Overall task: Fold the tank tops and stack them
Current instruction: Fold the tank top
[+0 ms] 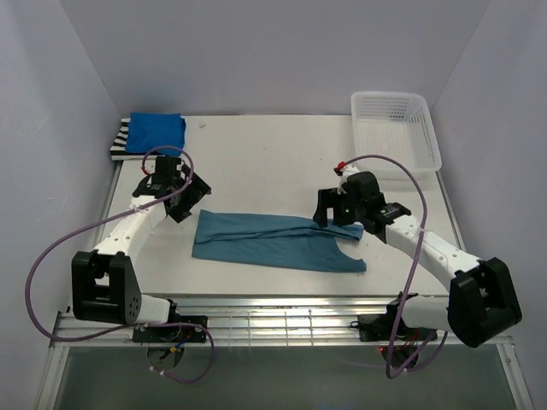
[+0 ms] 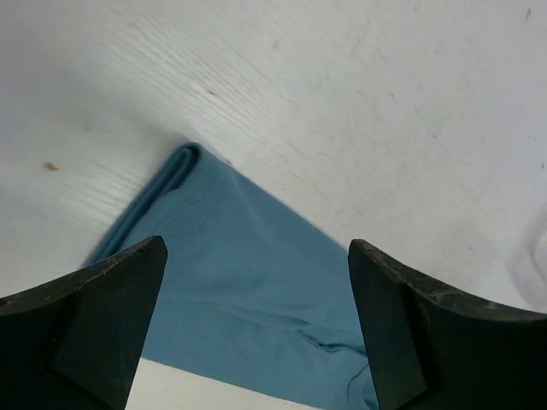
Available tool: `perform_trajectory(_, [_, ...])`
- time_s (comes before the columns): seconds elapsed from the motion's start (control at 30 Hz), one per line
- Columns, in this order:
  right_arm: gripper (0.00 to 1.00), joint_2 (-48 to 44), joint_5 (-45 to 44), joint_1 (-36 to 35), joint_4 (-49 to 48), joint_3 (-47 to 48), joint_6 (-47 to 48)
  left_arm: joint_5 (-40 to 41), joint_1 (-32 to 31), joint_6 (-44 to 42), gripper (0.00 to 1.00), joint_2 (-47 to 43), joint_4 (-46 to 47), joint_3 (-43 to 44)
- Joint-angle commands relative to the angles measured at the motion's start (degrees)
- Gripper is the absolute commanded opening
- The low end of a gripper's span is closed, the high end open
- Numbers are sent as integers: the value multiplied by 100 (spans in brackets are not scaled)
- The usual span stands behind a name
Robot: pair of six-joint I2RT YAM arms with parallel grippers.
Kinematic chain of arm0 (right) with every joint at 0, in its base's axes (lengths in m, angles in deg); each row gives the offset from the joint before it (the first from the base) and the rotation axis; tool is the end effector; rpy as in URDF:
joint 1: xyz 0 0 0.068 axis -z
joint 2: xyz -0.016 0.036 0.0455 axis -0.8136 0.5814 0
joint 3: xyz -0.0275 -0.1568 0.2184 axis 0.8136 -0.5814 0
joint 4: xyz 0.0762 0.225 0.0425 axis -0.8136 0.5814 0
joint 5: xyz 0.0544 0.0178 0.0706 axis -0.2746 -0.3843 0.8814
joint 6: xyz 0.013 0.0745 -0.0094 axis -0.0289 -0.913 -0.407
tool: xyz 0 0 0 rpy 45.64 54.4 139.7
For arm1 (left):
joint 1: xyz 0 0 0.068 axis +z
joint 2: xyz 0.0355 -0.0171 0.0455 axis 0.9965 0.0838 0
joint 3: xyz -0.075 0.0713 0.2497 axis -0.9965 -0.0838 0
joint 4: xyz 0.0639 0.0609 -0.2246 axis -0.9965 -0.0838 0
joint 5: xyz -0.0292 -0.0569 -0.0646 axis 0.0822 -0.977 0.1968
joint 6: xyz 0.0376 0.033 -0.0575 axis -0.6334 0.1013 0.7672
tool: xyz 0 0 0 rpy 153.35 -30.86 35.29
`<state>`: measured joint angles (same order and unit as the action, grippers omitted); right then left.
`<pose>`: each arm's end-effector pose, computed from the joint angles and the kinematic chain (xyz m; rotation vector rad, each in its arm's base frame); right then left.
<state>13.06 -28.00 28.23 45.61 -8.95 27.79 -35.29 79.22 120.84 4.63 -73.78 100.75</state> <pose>0.2348 0.1188 0.2249 -0.2571 2.2796 0.4238 0.2681 -0.0243 0.2223 -0.9846 2.3849 -0.3018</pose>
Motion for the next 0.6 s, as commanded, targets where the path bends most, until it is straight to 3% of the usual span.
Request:
perform_trajectory(0.0, [90, 626, 445, -296, -376, 391, -287, -856, -263, -152, 98, 482, 516, 192])
perform_trajectory(0.3, [90, 2060, 1035, -331, -685, 522, -903, -1017, -360, -232, 98, 1407, 614, -26])
perform_trajectory(0.47, [90, 2816, 1114, -270, -693, 838, -956, -912, -360, 180, 98, 977, 263, -921])
perform_trajectory(0.57, [90, 3571, 1333, -138, -807, 1672, -798, -955, -430, 531, 98, 327, 26, -1562])
